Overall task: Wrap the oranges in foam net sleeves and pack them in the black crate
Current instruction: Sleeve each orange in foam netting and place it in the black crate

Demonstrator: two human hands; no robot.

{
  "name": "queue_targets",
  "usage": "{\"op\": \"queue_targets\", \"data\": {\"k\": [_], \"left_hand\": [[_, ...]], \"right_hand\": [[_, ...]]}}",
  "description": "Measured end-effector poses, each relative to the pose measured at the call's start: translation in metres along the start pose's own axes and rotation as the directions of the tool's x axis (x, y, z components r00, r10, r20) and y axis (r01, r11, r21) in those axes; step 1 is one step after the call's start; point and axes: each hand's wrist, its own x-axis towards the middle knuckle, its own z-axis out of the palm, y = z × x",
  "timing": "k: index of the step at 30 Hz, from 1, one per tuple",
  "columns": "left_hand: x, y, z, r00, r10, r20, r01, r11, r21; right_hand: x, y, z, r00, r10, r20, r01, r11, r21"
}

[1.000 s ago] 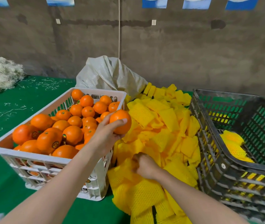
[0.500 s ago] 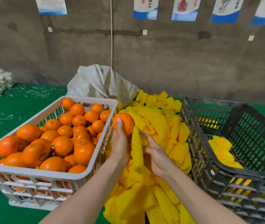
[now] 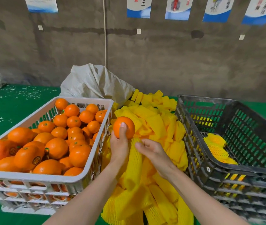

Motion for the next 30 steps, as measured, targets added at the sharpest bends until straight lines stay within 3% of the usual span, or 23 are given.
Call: {"op": "queue_targets", "data": {"k": [2,5,10,16,23,26,28,30], "left_hand": [[-0.001,-0.001,-0.003,0.997,-0.021,0.074,0.024,0.999,-0.033],[-0.003,-0.006,-0.007,0.977,-0.121,0.178,0.139,0.986,-0.092],[-0.006,-0.004,-0.012,0.895,-0.257,0.363,0.349,0.912,-0.215],[-0.005,0.001,-0.006,0.841,-0.382,0.384,0.508,0.802,-0.315],[-0.008,0.002,0.0,0.82,-0.289,0.494,0.471,0.831,-0.296],[-0.013,0.004,0.003,0.782,-0.271,0.561,0.433,0.884,-0.177],[-0.016,0.001,0.005,0.81,-0.258,0.526,0.344,0.937,-0.069],[-0.017,-0.004,0.006,0.869,-0.233,0.437,0.294,0.953,-0.077]], "right_hand": [[-0.001,-0.004,-0.001,0.997,-0.077,0.007,0.077,0.994,-0.073],[0.003,-0.018,-0.008,0.989,-0.132,-0.059,0.132,0.991,-0.01],[0.01,-0.041,-0.024,0.976,-0.16,0.15,0.187,0.966,-0.182],[0.01,-0.038,-0.033,0.962,-0.102,0.254,0.167,0.954,-0.248],[0.018,-0.024,-0.037,0.968,-0.241,-0.074,0.191,0.894,-0.405],[0.016,-0.016,-0.035,0.935,-0.258,-0.245,0.136,0.894,-0.426],[0.014,-0.014,-0.032,0.914,-0.259,-0.312,0.117,0.905,-0.409],[0.012,-0.013,-0.026,0.896,-0.25,-0.366,0.092,0.913,-0.398]]}}
